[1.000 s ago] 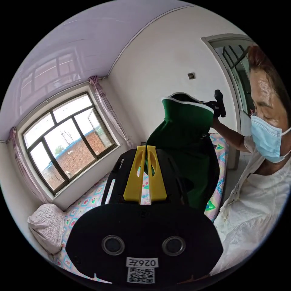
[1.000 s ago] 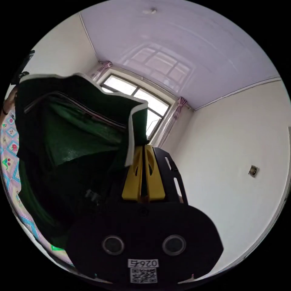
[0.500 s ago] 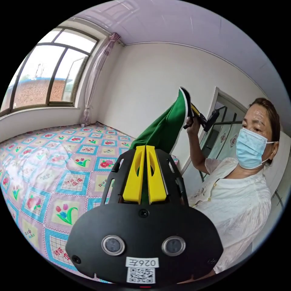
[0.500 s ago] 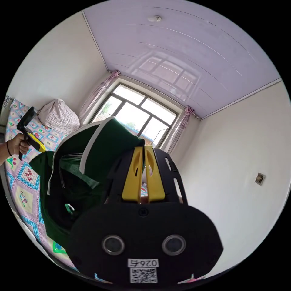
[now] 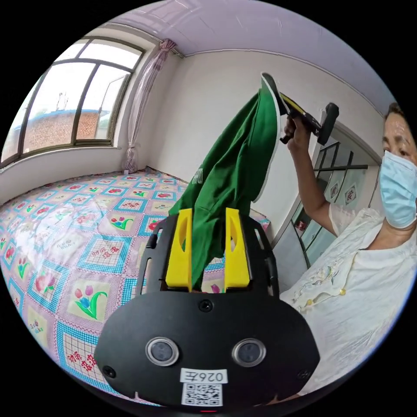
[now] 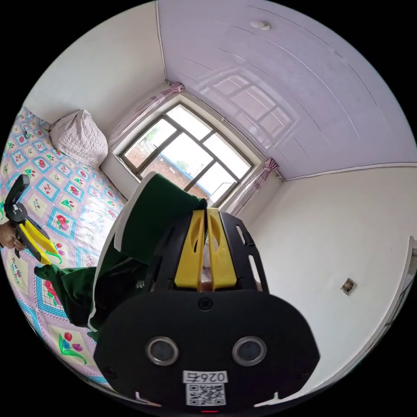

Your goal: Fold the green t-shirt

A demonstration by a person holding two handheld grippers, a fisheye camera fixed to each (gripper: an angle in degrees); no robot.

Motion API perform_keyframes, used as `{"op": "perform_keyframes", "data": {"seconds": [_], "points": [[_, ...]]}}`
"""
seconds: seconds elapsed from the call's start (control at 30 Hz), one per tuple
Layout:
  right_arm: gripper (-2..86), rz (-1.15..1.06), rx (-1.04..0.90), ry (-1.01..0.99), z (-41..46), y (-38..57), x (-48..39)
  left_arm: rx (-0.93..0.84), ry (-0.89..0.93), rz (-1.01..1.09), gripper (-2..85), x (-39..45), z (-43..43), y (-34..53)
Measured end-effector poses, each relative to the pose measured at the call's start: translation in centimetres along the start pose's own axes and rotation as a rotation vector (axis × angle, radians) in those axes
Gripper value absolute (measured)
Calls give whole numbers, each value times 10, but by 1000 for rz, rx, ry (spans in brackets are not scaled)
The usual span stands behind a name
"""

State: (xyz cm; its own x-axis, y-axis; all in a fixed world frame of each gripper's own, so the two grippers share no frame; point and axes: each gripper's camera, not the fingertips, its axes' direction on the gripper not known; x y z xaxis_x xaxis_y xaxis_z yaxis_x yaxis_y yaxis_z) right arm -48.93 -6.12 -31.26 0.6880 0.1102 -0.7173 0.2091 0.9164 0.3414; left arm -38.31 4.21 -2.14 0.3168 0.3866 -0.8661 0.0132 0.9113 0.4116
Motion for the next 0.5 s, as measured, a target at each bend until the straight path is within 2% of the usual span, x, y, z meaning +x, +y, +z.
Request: {"op": "perform_keyframes", "data": {"seconds": [0.03, 0.13, 0.33, 0.43, 0.5], "points": [[-13, -11, -13, 22, 2, -5, -3, 46, -27, 12, 194, 6, -7, -1], [-13, -13, -40, 24, 3, -16, -7, 128, -95, 84, 215, 29, -22, -4], [-13, -52, -17, 51, -19, -37, -29, 20, -196, 329, 218, 114, 15, -18], [-13, -56, 7, 65, -35, -46, -34, 22, -308, 375, 231, 130, 31, -27], [-14, -56, 16, 74, -44, -49, -33, 31, -316, 375, 242, 129, 37, -37]]}}
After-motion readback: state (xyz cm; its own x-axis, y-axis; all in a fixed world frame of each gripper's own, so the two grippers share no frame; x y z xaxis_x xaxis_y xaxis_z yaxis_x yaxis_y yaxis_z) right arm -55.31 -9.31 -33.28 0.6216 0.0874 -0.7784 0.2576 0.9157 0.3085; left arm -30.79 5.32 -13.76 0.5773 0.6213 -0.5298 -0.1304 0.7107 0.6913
